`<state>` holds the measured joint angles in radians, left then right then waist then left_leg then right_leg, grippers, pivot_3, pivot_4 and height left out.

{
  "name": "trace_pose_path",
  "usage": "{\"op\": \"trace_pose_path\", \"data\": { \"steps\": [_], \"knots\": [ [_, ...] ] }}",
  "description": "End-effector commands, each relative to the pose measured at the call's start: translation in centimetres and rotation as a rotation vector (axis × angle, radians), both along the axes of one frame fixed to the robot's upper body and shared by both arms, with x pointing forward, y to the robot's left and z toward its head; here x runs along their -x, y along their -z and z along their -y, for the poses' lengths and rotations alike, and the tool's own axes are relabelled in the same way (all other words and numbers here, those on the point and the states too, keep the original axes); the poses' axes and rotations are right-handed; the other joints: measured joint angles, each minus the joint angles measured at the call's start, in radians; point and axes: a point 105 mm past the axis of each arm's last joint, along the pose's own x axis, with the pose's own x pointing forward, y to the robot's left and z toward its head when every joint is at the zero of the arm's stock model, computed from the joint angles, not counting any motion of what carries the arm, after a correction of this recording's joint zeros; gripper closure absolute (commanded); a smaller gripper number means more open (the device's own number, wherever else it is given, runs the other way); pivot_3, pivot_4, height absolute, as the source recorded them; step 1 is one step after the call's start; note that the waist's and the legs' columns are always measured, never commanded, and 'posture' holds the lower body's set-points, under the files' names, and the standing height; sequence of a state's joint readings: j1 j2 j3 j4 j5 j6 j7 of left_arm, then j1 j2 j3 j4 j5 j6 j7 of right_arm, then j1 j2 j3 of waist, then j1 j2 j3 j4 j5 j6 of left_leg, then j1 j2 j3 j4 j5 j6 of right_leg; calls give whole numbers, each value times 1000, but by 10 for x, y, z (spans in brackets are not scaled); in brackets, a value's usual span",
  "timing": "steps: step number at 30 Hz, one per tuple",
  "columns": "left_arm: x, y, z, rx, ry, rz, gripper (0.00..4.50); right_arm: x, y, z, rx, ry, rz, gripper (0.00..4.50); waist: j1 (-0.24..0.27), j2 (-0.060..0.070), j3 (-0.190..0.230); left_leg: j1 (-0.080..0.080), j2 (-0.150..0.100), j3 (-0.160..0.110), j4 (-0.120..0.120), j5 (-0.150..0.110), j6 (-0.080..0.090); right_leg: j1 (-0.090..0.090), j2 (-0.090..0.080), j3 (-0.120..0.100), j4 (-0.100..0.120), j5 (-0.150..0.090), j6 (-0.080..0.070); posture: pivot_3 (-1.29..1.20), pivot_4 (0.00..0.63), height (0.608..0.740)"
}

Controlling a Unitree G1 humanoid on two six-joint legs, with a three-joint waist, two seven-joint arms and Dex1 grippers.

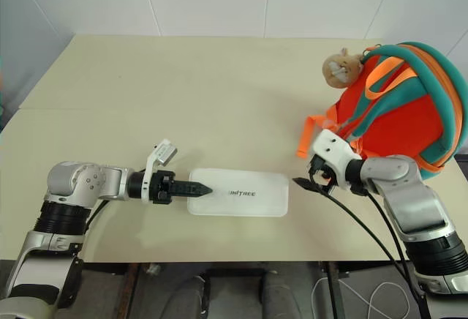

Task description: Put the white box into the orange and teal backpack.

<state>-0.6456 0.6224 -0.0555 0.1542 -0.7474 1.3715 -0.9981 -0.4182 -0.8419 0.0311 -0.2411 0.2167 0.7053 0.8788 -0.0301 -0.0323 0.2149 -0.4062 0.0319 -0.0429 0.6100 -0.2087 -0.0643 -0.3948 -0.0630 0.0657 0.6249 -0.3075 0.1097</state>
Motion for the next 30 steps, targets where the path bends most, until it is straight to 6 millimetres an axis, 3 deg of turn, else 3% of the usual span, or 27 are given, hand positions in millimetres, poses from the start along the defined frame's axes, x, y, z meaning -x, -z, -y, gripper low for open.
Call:
{"op": "trace_pose_path", "data": {
  "steps": [1,5,13,19,30],
  "knots": [
    [-3,4,-15,-107,-37,38,3169,9,-29,7,-103,37,61,0,1,0,0,0,0,0,0,0,0,0,0,0,0,0,0,0,150,740],
    [-7,-18,-16,-21,-56,83,3169,25,-38,14,-198,75,52,0,2,0,0,0,0,0,-1,0,0,0,0,0,0,0,0,0,150,740],
    [-9,-58,-13,206,-109,143,3231,32,-68,61,-299,318,184,0,3,0,0,0,0,0,0,0,0,0,-1,0,-1,0,0,0,150,740],
    [-9,-63,-9,241,-124,152,3231,32,-76,78,-290,380,230,0,3,0,0,0,0,0,-1,0,0,0,0,0,-1,1,3,0,150,740],
    [-12,-69,-8,289,-158,164,3231,22,-72,89,-304,447,267,0,3,0,0,-1,0,0,-1,0,0,0,-1,0,-3,1,2,0,150,740]
  ]
}}
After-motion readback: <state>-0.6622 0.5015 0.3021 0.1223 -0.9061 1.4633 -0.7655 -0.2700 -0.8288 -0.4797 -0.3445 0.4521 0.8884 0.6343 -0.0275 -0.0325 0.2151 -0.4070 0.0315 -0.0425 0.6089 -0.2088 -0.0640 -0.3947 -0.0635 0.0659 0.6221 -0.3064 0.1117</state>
